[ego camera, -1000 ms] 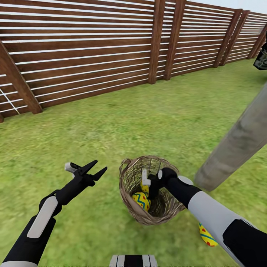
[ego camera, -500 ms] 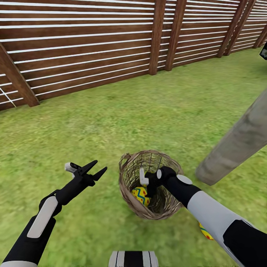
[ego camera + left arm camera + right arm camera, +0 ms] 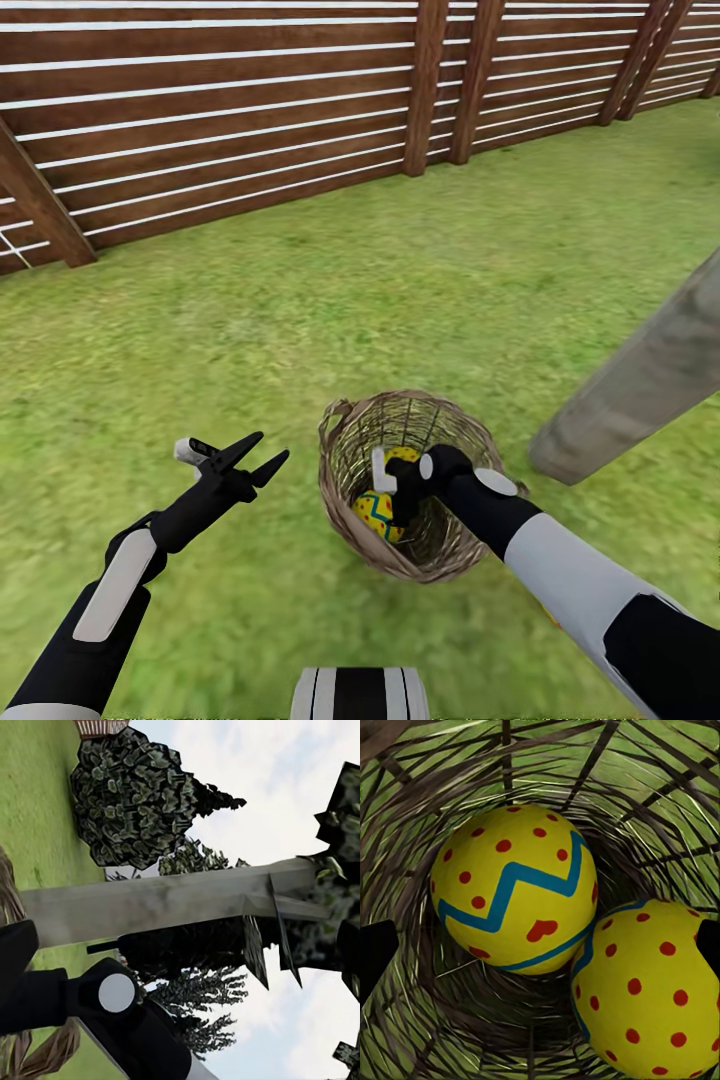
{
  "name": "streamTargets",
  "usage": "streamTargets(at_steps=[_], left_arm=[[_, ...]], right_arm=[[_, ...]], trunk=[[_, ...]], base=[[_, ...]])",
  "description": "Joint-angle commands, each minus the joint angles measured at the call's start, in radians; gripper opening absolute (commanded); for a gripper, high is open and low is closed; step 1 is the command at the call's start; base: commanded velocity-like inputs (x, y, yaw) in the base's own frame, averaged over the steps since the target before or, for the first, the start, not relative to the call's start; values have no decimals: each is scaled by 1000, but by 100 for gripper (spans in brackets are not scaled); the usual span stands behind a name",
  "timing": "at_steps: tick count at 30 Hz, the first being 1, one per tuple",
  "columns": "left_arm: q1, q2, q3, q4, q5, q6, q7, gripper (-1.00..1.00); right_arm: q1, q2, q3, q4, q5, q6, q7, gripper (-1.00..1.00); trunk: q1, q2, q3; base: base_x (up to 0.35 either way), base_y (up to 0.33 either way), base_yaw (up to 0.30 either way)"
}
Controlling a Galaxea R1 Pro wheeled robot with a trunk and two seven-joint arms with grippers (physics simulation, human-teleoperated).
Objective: Take the three Easter eggs out of the wicker basket on the lawn in the garden, then place them on the lawn next to a single tree (choose any tree) so that all three eggs are next to the same tree and none are left in the basket.
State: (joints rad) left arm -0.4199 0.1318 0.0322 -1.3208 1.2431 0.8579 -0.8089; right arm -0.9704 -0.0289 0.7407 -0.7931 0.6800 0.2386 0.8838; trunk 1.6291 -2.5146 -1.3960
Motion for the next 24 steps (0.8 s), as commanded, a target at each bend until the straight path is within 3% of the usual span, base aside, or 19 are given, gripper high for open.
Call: streamTargets(at_steps=[1,4,8,18,24], left_arm=[[0,0,0,0,2,5,-1,100],[0,0,0,0,2,5,-1,100],[0,0,0,0,2,5,-1,100],[0,-1,0,2,2,4,-1,100],[0,-1,0,12,4,3,-3,100]], right_arm=[[-1,-1,3,-3,2,7,2,100],[-1,-3,3,-4,14,7,2,100],[-1,-1,2,-5,60,7,-2,100],[-1,0,-1,-26,65,10,-12,100],[-1,0,-1,-28,65,10,-13,100]], trunk=[[0,-1,-5],[2,-1,-16],[3,-2,-32],[8,-5,-70],[8,-5,-70]], base=[[0,0,0],[0,0,0],[0,0,0],[0,0,0],[0,0,0]])
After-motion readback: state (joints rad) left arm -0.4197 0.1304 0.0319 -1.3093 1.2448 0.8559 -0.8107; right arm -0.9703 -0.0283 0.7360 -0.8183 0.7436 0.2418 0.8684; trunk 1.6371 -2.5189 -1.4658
